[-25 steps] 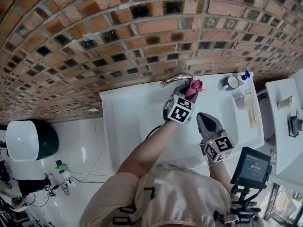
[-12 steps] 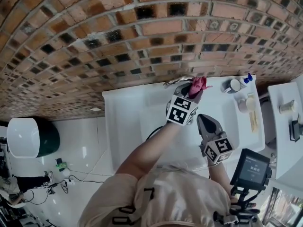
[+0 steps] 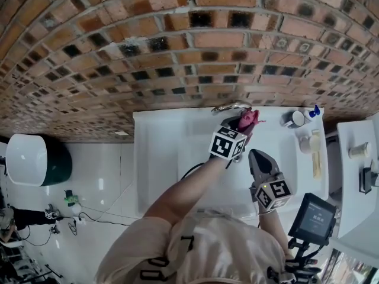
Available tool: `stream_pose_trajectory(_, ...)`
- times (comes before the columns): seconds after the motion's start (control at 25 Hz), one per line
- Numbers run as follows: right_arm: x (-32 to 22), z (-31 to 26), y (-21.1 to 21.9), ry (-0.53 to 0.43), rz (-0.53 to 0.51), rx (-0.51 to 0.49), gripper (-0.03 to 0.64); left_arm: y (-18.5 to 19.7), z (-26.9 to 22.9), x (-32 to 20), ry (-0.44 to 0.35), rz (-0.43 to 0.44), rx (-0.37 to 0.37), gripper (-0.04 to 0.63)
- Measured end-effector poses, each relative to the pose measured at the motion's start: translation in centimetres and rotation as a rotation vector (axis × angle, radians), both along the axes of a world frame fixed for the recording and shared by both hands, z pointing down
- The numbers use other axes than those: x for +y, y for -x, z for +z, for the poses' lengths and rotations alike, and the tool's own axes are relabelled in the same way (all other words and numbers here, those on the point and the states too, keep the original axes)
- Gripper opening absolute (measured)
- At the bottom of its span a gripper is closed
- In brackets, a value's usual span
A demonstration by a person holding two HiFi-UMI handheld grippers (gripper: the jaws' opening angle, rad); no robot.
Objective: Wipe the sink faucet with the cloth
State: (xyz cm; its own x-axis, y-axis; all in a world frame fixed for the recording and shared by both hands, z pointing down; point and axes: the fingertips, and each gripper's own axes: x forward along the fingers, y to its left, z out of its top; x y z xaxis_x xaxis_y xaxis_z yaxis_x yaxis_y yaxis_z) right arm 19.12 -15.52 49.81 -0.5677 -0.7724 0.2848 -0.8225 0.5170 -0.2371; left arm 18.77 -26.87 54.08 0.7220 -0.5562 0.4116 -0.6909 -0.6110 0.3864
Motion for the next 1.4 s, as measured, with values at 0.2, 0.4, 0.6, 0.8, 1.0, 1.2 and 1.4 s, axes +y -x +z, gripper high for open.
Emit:
stream_pose_trajectory(0.2,-1.4,-1.2,0.2,-0.033,0.000,0.008,-0.006,2.0,-5.8,2.3,-0.139,0.001,0.058,0.147)
stream_pose_trajectory(0.4,-2.8,-3.8,2.6,-0.106,-0.063,0.016,-0.006,6.4,-12.9,3.5,-0.360,-0.053,0.041,0.147)
stream_pose_trajectory(0.6,-3.0,-6.2,5.8,-0.163,-0.140,0.058,-0.006,14.2,-15.5,5.6,-0.473,-0.168,-0.035,0.147)
stream_pose_trajectory(0.8,-1.4,-8.9,9.3,-0.216,-0.199,0.081,-0.006,23.7,-15.0,9.7,-0.513,-0.321,-0.120,0.147)
stream_pose_trajectory(1.0,1.0,-8.9,12.4,-0.220,-0.236,0.076,-0.006,29.9,-11.2,14.2,-0.447,-0.410,-0.161,0.147)
stream_pose_trajectory(1.2,3.7,-7.2,15.8,-0.188,-0.273,0.084,-0.006,34.2,-3.6,18.7,-0.287,-0.468,-0.193,0.147)
stream_pose_trajectory(1.4,5.1,-6.3,18.4,-0.171,-0.311,0.100,-0.006,36.8,4.7,20.7,-0.122,-0.468,-0.279,0.147)
